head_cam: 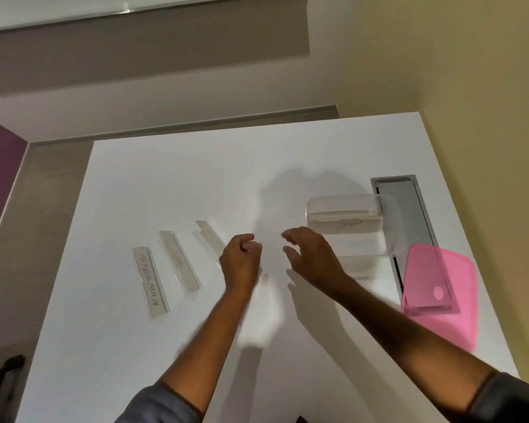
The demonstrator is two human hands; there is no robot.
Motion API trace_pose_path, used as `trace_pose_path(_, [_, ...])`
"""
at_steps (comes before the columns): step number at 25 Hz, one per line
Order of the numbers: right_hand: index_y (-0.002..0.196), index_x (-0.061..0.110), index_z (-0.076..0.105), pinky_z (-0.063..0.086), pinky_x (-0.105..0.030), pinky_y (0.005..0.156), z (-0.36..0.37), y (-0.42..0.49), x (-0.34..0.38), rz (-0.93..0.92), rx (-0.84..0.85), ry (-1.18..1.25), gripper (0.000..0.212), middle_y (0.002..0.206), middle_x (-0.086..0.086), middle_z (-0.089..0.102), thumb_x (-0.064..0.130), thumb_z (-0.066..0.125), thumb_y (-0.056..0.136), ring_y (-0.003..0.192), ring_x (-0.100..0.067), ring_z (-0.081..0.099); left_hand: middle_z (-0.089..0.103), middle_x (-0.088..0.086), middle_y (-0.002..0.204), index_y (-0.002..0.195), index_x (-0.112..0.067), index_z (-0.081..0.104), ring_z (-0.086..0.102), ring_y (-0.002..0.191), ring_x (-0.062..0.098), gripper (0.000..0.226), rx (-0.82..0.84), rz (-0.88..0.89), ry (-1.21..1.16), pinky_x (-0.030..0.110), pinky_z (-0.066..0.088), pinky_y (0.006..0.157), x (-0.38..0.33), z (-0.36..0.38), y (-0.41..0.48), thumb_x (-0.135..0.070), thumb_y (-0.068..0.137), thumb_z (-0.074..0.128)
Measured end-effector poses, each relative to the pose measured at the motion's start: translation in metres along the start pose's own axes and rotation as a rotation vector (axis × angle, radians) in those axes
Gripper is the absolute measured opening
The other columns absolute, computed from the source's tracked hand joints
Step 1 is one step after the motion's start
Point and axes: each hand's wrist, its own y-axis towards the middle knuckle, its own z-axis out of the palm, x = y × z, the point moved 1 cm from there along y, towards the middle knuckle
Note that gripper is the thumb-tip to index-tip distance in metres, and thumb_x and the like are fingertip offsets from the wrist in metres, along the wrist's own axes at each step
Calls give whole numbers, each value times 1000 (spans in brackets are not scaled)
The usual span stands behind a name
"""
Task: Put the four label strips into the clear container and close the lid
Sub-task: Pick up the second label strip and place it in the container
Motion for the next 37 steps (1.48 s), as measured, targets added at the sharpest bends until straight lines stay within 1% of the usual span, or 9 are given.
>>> trace_pose_path(4, [129,11,70,55,-34,98,48,-1,27,66,129,29,34,124,-6,74,16,71,96,112,-22,69,77,-1,98,105,-25,72,77,91,23,21,-73,-248,-82,44,65,90,30,-33,14,-21,85,78])
trace_pose_path(6, [133,10,69,53,-34,102,68,-1,37,90,189,7,37,129,-7,74,16,69,97,117,-23,68,77,5,103,104,-19,73,76,94,27,28,-53,-325,-81,43,65,88,45,-43,21,-25,78,78])
trace_pose_path(13, [137,10,68,54,-33,103,113,2,49,188,304,-11,40,135,-8,73,17,68,98,121,-23,70,77,7,73,74,-10,78,76,76,33,22,57,-323,-46,53,66,85,71,-49,41,-32,74,79])
trace_pose_path(19, [121,8,74,61,-35,89,129,0,56,220,330,20,26,115,-9,78,18,65,99,103,-24,74,77,15,75,75,-6,78,78,73,32,11,80,-322,-61,50,69,78,70,-49,44,-13,83,81])
trace_pose_path(23, [119,7,75,55,-29,86,130,1,61,224,323,48,27,115,-9,78,24,67,99,105,-25,73,72,24,77,74,0,73,63,63,23,13,87,-279,-20,43,63,67,70,-53,42,-11,82,75])
trace_pose_path(27, [129,7,71,49,-25,88,129,2,67,234,305,59,39,128,-10,74,30,73,98,115,-25,69,73,19,74,74,-3,75,67,63,24,13,74,-290,-79,48,66,70,69,-59,37,-5,87,73])
trace_pose_path(30, [128,8,68,42,-16,77,127,2,67,242,301,50,45,128,-10,72,35,77,93,110,-23,66,79,-3,74,77,-15,80,79,78,32,19,92,-312,-166,47,69,78,64,-64,31,-5,92,75])
trace_pose_path(34, [135,9,60,43,-7,67,116,6,68,263,344,102,56,137,-9,68,31,83,89,108,-24,65,75,-6,104,86,-15,78,77,84,27,17,115,-338,-294,42,70,81,59,-69,21,-2,97,74])
trace_pose_path(37, [141,7,57,42,-6,65,108,9,66,280,369,118,67,140,-10,67,29,87,86,117,-29,66,73,1,117,96,-7,78,78,88,30,5,103,-366,-343,27,67,69,57,-71,17,-3,97,75])
